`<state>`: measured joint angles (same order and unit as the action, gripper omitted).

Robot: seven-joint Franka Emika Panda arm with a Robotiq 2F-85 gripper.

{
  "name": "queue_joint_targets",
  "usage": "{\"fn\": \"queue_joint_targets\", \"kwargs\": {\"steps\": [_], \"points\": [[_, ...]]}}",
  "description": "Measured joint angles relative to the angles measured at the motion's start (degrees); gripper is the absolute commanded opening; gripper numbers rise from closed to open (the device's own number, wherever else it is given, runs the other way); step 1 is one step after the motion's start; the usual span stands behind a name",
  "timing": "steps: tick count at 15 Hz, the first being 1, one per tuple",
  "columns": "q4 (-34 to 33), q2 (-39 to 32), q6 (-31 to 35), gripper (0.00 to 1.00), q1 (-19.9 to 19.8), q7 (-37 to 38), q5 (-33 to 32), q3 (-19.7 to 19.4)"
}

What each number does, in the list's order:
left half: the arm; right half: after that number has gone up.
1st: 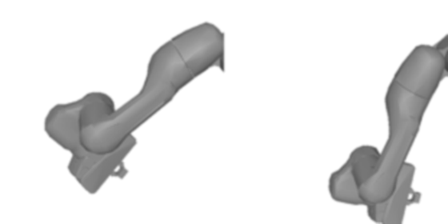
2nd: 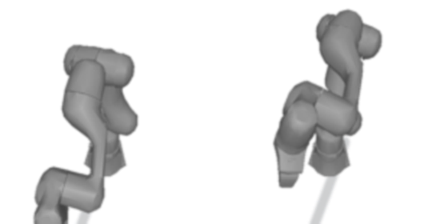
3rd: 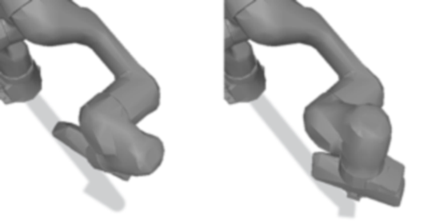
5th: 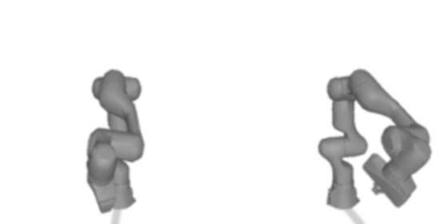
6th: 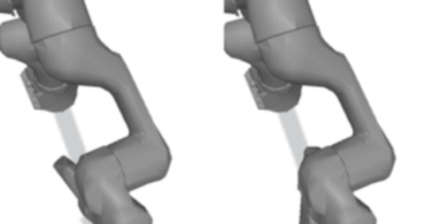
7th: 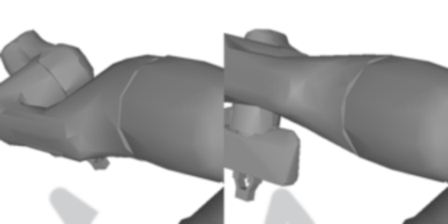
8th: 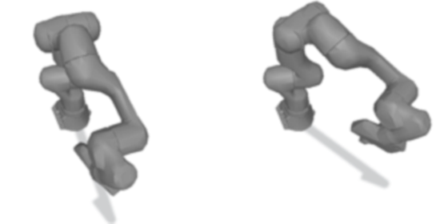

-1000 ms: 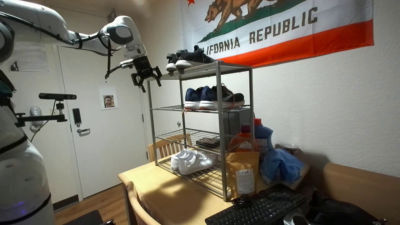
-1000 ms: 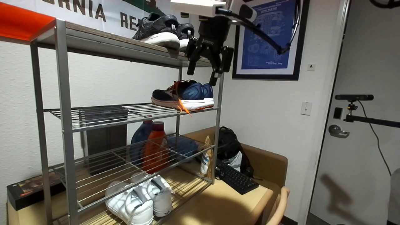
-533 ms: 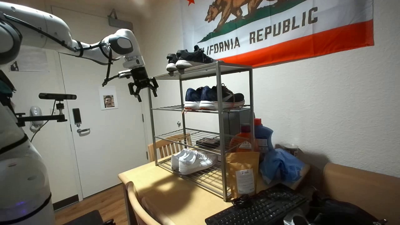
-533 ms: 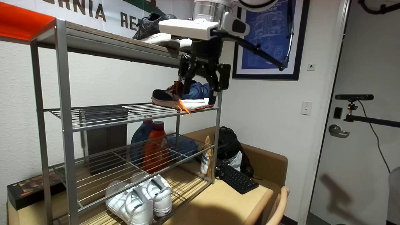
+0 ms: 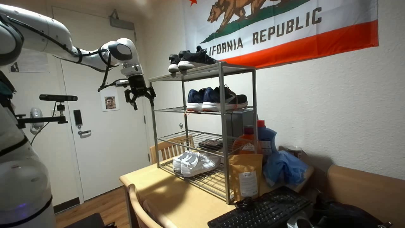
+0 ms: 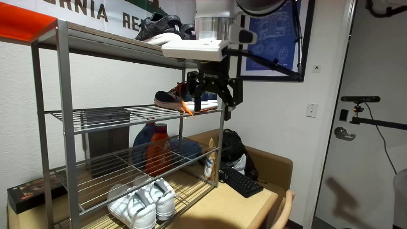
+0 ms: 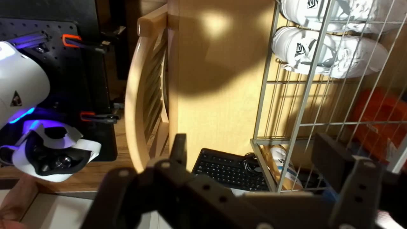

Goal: Put the black shoe on the lower rack on the upper rack

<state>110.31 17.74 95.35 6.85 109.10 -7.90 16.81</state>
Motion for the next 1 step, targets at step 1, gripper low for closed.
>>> {"fn": "queue_joint_targets", "kwargs": {"steps": [1], "points": [[0.2,-0.1,0.0,1.0,0.1,0.0,0.0,0.0]]}}
